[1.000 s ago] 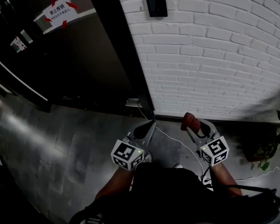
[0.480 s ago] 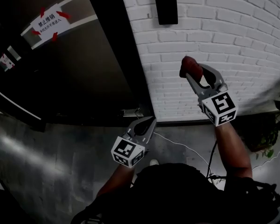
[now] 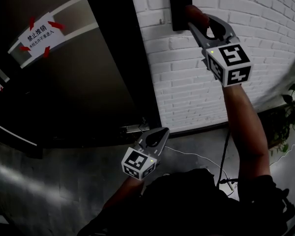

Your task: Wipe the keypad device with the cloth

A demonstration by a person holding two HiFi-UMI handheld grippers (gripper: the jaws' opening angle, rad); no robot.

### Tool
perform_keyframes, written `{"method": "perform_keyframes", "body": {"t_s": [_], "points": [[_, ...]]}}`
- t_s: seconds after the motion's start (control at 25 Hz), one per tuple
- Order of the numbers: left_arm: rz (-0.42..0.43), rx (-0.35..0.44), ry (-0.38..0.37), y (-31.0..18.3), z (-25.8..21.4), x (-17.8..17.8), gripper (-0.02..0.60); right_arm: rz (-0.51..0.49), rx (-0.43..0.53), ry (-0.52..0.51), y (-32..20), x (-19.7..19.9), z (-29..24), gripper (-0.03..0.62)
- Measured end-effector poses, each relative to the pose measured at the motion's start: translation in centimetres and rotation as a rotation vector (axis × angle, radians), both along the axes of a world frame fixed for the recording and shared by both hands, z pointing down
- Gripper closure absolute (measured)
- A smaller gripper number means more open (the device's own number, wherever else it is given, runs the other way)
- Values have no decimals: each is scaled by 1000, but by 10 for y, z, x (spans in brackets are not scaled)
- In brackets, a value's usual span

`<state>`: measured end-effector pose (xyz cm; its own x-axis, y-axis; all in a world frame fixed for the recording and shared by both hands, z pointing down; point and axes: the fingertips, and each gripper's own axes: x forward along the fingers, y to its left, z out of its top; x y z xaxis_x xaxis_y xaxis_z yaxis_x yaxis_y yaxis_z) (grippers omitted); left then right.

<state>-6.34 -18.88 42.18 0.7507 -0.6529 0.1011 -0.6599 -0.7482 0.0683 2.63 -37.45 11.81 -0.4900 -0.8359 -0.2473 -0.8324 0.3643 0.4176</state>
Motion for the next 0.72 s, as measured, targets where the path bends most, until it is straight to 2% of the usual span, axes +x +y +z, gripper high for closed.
{"method": "perform_keyframes", "body": {"t_s": [0.24,0.4,0.6,0.72], "points": [[-32,14,37,-1,-4,-10,566,69,48,35,-30,-10,-35,445],[-45,14,32,-2,-4,-12,566,87,68,33,-40,-13,-52,445],[-45,16,59,1,-7,-10,566,90,61,36,-50,-18,-59,445],[-60,12,46,2,-4,-16,566,92,50,35,-58,-20,-57,445]]}}
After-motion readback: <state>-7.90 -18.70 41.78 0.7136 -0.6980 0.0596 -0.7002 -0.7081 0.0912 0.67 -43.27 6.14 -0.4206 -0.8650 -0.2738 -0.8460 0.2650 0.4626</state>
